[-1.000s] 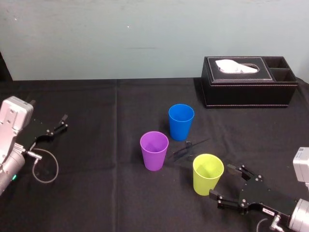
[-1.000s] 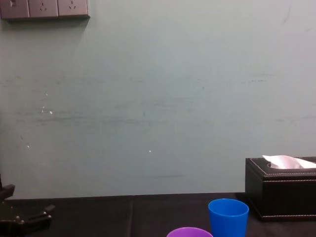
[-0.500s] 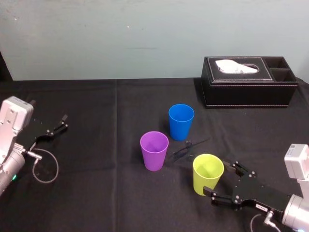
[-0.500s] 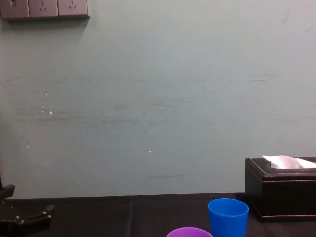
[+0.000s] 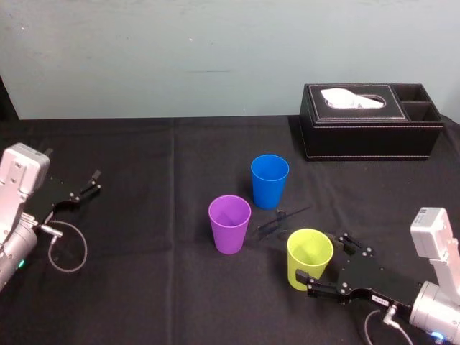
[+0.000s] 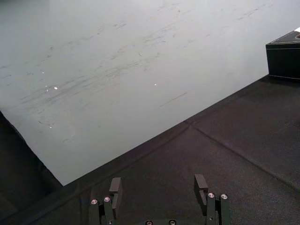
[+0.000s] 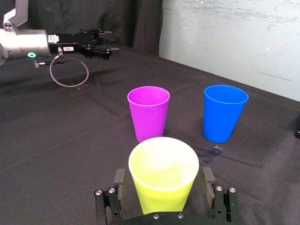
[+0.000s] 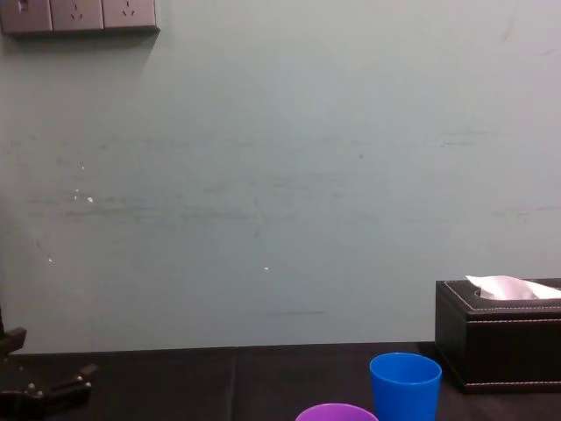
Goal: Stack the three plastic cups sequentially using one hand.
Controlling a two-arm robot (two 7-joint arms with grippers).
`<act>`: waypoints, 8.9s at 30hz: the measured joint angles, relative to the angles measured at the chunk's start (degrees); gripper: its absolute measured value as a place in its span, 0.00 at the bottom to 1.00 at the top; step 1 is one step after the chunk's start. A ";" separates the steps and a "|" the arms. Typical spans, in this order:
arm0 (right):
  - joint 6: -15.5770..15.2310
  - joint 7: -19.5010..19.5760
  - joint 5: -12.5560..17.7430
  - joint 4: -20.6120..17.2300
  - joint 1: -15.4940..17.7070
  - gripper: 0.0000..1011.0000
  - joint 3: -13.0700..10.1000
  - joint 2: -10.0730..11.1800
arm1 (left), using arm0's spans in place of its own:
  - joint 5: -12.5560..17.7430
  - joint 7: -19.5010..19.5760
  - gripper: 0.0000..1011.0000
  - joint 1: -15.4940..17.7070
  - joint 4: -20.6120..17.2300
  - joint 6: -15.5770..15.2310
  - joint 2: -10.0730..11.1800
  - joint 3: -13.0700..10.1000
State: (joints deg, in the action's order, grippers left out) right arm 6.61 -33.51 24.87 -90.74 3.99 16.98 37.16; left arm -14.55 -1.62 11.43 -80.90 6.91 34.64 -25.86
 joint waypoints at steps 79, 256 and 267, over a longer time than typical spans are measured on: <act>-10.34 7.13 -2.91 -8.36 -8.35 0.73 -2.14 -1.37 | 0.00 0.00 1.00 0.00 0.00 0.00 0.00 0.00; -7.51 2.02 -0.57 -2.55 -9.15 0.99 3.82 -2.69 | 0.00 0.00 1.00 0.00 0.00 0.00 0.00 0.00; -7.07 1.93 -1.66 -1.11 -9.40 0.99 5.72 -2.91 | 0.00 0.00 1.00 0.00 0.00 0.00 0.00 0.00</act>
State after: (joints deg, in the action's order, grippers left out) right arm -0.45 -31.58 23.21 -91.84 -5.41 22.70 34.25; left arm -14.55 -1.62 11.43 -80.90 6.91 34.64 -25.86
